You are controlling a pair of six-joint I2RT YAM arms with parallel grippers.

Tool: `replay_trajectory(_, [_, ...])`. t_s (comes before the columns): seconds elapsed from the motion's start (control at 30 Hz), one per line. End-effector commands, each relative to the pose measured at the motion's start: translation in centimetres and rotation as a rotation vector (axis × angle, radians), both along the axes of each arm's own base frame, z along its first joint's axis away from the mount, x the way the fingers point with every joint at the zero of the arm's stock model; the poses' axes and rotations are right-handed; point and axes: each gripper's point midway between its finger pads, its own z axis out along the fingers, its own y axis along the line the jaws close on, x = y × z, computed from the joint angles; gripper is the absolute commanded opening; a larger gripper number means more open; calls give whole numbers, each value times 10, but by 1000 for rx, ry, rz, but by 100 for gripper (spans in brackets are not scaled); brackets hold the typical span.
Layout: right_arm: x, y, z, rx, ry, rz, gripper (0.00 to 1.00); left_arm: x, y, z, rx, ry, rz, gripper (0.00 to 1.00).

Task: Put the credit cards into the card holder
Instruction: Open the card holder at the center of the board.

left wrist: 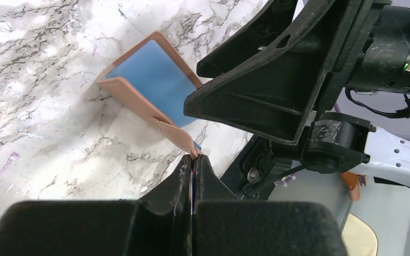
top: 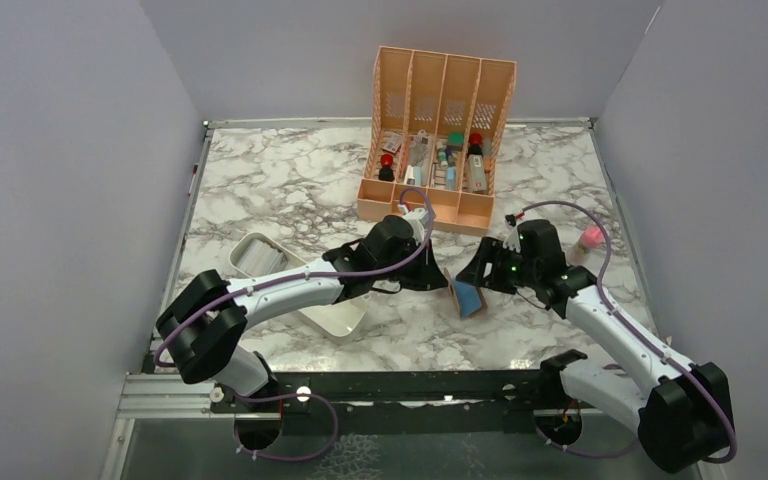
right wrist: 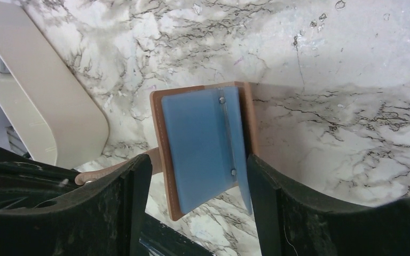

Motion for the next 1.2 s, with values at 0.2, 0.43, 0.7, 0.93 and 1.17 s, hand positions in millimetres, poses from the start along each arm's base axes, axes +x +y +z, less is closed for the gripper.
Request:
replay_trajectory(0.2, [-2,-9,-11,-66,10,-7,63,8,17,-17,106,-33,55,0])
replay_trajectory(0.43, [-9,10,-5,54,11,45,60,11,34,-42,203,-34,98,0])
replay_trajectory(0.7, [-7,1,-32,-11,69,13,58,11,37,-39,199,-47,107,0])
replay_trajectory(0.93, [1,-20,-45,-135,73,-61,48,6,33,-20,153,-46,88,0])
replay_trajectory(1.17, [-3,6,13,28,-18,26,51,5,26,3,74,-64,75,0])
